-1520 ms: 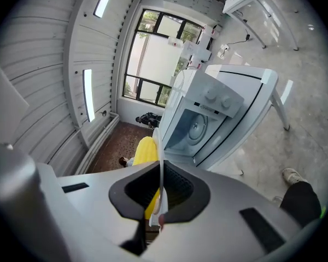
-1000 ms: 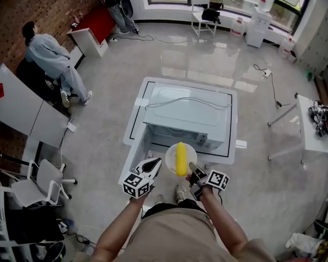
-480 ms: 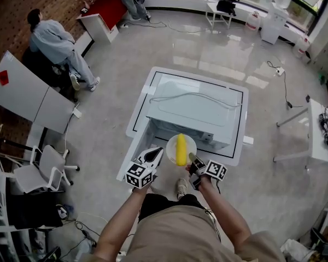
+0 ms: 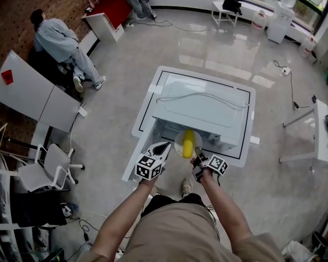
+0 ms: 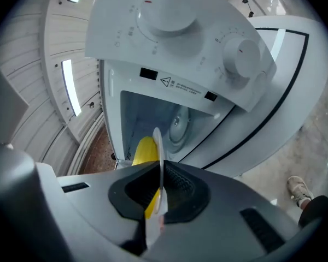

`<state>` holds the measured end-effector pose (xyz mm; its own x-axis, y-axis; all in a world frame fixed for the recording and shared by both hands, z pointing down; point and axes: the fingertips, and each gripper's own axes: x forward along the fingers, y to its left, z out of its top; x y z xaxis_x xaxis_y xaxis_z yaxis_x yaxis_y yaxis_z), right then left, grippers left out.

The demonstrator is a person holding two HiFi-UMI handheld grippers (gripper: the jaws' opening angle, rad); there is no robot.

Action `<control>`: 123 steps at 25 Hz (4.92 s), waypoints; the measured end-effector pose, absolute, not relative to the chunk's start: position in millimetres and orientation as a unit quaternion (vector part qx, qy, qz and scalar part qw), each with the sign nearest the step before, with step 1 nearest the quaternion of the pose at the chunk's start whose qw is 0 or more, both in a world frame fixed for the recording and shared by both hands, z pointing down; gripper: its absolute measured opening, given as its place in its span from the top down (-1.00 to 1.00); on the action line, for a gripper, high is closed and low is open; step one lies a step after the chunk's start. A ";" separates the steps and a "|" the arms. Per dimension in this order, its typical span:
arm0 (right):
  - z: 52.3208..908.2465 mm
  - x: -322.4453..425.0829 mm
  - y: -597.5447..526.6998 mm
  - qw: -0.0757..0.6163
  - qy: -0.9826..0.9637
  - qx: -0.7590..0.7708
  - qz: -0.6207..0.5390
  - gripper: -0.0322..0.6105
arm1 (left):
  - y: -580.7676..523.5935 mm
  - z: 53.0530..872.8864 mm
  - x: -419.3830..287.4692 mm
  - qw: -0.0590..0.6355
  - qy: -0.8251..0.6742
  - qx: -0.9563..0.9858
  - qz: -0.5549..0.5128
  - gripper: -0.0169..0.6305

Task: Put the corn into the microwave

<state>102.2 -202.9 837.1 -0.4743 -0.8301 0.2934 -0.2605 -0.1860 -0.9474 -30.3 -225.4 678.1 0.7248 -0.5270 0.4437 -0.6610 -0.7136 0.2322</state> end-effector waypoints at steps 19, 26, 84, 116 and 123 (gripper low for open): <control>878.3 104.6 -247.8 0.269 0.553 -0.491 -0.617 0.86 | -245.0 693.7 -16.2 0.174 -0.318 0.902 0.236 0.95; 890.6 104.6 -268.1 0.295 0.530 -0.503 -0.616 0.86 | -245.8 692.6 -14.7 0.169 -0.313 0.903 0.243 0.95; 912.6 76.5 -282.4 -0.134 0.710 -0.613 -0.321 0.33 | -234.8 698.7 -14.4 0.202 -0.275 0.911 0.232 0.95; 786.5 76.9 -248.9 -0.088 0.768 -0.585 -0.246 0.30 | -232.8 675.8 -42.9 0.210 -0.294 0.915 0.180 0.95; 654.6 107.8 -209.6 -0.028 0.799 -0.571 -0.187 0.30 | -238.1 616.9 -47.8 0.179 -0.314 0.926 0.110 0.95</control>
